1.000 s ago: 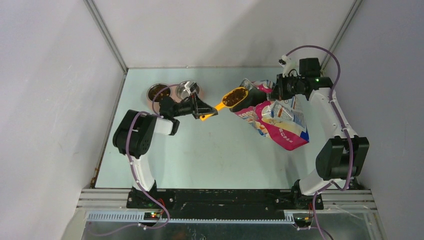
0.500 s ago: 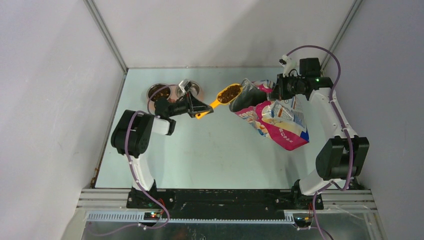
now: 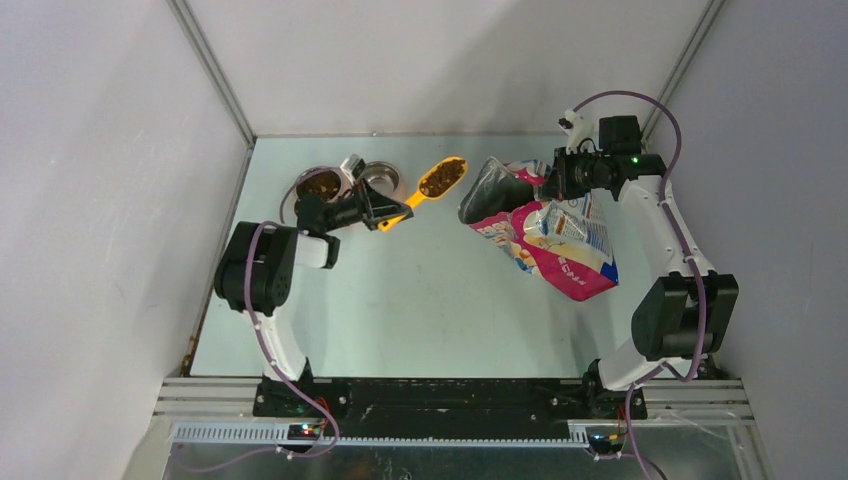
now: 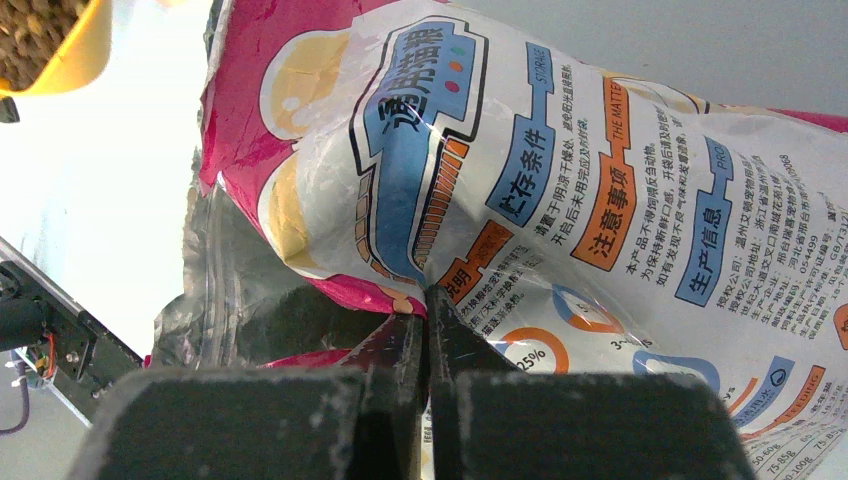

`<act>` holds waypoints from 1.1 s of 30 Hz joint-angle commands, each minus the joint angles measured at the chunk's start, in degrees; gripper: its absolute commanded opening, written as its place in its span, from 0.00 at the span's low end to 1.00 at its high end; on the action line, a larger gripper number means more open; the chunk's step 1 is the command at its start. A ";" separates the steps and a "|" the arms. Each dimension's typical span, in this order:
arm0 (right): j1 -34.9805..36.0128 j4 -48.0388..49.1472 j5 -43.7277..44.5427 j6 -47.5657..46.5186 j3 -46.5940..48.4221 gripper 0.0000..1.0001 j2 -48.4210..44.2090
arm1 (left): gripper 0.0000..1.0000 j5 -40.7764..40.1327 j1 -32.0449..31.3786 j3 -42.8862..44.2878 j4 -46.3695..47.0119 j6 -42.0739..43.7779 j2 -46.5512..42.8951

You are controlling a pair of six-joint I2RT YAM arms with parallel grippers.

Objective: Serve the pet food
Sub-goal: Pour the pet food into the pet food bowl.

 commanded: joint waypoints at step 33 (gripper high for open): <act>-1.21 2.86 2.75 0.00 0.24 0.00 -1.52 | 0.00 1.80 17.62 2.20 7.09 2.90 2.24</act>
